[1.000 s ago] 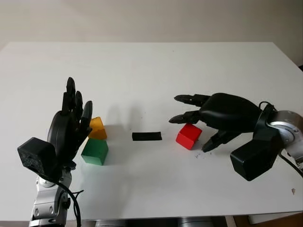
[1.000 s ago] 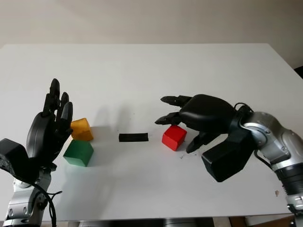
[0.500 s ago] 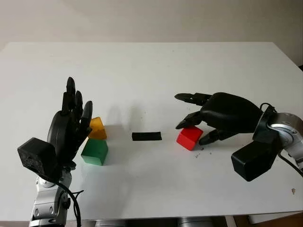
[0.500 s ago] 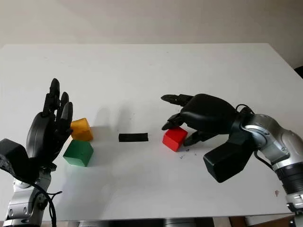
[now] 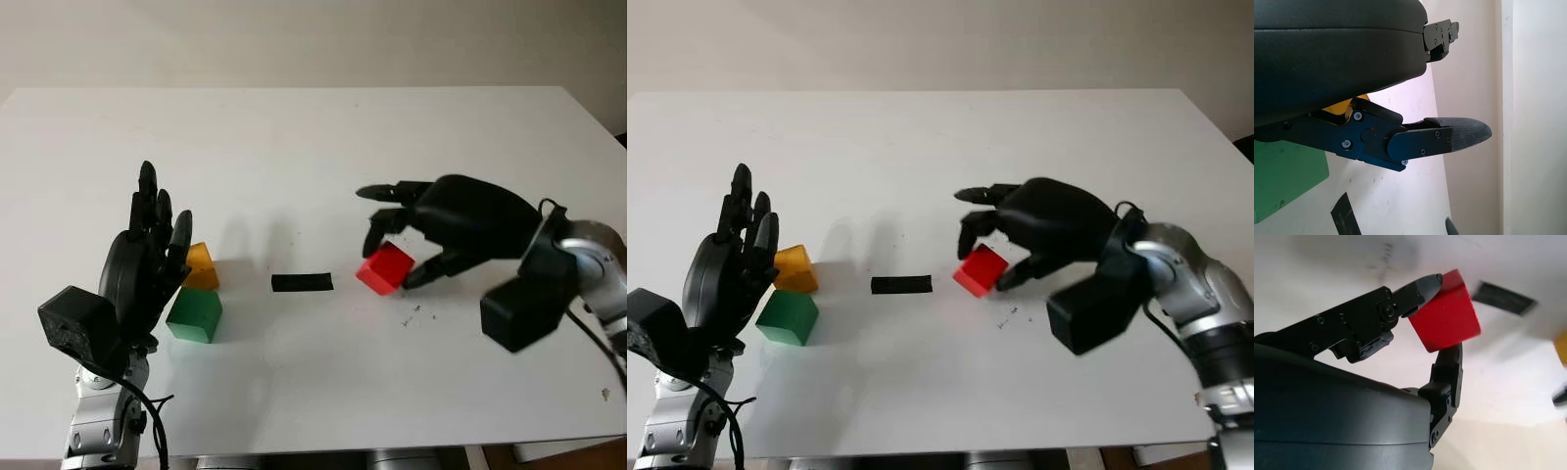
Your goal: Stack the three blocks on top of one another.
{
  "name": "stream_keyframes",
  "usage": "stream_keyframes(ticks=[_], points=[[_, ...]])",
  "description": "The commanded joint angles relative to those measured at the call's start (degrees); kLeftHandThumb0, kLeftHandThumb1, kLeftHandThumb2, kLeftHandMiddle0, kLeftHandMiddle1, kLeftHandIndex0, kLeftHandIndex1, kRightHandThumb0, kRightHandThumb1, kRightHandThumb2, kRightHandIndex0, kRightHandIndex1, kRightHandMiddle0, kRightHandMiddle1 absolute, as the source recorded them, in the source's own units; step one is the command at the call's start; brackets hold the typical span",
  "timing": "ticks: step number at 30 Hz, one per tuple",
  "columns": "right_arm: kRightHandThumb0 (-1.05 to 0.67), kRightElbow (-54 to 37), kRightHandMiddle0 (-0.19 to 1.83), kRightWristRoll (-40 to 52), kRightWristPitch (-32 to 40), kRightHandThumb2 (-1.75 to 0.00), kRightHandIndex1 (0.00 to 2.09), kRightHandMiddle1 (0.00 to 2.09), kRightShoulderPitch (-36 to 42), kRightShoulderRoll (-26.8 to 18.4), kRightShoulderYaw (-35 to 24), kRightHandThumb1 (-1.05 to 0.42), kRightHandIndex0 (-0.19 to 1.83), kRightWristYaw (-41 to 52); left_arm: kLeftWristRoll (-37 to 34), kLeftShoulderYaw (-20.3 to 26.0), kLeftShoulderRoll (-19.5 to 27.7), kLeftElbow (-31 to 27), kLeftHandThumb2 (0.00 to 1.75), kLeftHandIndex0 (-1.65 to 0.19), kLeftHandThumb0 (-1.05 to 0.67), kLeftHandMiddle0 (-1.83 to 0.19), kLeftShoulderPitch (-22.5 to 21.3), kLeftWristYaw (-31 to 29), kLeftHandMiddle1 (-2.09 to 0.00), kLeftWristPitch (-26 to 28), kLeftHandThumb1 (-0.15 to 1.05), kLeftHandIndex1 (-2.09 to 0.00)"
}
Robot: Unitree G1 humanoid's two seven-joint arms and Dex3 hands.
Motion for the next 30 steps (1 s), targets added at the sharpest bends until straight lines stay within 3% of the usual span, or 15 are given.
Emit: stream_keyframes(ticks=[1, 10, 14, 30], points=[[-0.33, -1.4, 0.46, 4.0, 3.6, -0.05, 0.04, 1.28, -1.5, 2.4, -1.0, -0.91, 0.24, 2.3, 0.2, -0.3, -0.3, -0.1, 0.50, 0.19, -0.68, 0.19, 0.1, 0.1, -0.05, -0.5, 1.05, -0.03], [-0.33, -10.1, 0.36, 7.9, 24.9, -0.06, 0.04, 1.46, 1.3, 10.6, -1.2, -0.93, 0.22, 3.9, 0.4, -0.4, -0.4, -0.1, 0.50, 0.19, -0.70, 0.18, 0.4, 0.5, -0.05, -1.0, 1.05, -0.04], [-0.36, -13.4, 0.32, 7.4, 31.0, -0.05, 0.04, 1.54, 3.2, 14.1, -1.3, -0.94, 0.20, 1.0, 0.5, -0.4, -0.3, 0.2, 0.49, 0.19, -0.72, 0.19, 0.3, 0.5, -0.05, -1.4, 1.05, -0.03], [-0.33, -19.0, 0.17, 1.3, 42.5, -0.06, 0.03, 1.60, 10.8, 19.7, 1.2, -0.99, 0.15, -4.7, 0.9, -0.9, -0.4, 1.0, 0.51, 0.19, -0.71, 0.19, -0.6, 0.8, -0.02, -2.2, 1.05, 0.00]])
